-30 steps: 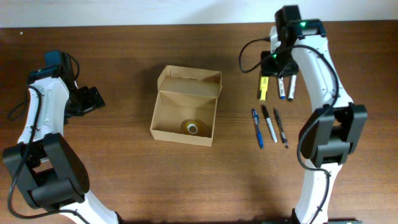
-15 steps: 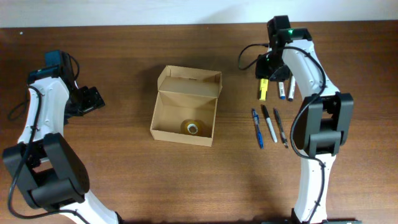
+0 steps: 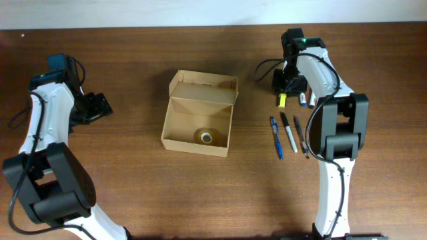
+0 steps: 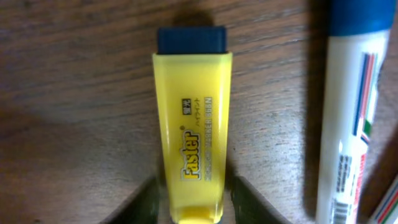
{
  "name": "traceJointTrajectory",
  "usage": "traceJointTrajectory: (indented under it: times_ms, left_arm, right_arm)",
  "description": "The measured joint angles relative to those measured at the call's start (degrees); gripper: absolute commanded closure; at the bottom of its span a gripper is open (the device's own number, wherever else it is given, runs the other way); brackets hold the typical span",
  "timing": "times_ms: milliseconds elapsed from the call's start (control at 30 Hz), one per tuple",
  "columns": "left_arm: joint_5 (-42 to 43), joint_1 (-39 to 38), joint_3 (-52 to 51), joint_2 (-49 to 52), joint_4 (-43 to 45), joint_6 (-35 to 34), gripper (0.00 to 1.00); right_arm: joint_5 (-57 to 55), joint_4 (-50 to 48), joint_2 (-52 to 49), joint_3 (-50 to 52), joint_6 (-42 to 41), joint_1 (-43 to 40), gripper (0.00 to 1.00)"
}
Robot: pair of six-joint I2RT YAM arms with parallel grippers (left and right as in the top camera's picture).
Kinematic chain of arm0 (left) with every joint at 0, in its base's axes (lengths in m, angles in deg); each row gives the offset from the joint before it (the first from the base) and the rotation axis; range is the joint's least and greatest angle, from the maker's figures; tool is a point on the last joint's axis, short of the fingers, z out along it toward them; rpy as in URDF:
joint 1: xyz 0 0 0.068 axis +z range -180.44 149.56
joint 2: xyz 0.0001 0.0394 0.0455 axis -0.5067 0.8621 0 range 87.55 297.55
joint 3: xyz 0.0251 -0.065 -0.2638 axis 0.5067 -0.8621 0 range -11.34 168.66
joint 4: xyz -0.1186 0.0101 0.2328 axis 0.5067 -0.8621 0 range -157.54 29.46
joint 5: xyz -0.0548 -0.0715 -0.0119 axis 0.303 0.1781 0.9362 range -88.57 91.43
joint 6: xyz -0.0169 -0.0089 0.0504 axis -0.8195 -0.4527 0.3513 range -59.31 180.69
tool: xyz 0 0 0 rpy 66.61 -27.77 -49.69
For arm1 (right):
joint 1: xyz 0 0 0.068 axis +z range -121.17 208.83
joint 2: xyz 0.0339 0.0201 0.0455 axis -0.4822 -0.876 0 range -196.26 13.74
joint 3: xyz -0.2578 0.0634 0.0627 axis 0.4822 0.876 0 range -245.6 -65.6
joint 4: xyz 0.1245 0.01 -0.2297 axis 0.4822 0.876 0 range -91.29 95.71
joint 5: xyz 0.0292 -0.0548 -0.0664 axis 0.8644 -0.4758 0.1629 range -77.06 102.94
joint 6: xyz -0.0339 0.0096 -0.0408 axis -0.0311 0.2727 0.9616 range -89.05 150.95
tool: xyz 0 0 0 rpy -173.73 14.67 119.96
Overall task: Pack container
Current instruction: 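Grasp the yellow highlighter with the right gripper, then move the highlighter into the box and release it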
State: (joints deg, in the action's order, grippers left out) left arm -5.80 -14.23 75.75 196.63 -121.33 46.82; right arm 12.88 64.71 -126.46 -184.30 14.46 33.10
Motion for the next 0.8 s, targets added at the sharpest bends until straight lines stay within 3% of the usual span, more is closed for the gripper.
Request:
traceJointTrajectory:
  times_ms: [500,800]
  left_arm:
    - [0.0,0.0,0.0,0.0,0.0,0.0,0.0]
    - [0.0,0.0,0.0,0.0,0.0,0.0,0.0]
  right_arm:
    - [0.7,6.6,0.0,-2.7,1.2,0.0,0.96]
    - [3.1,18.5,6.1,-22.7,9.5,2.4,0.96]
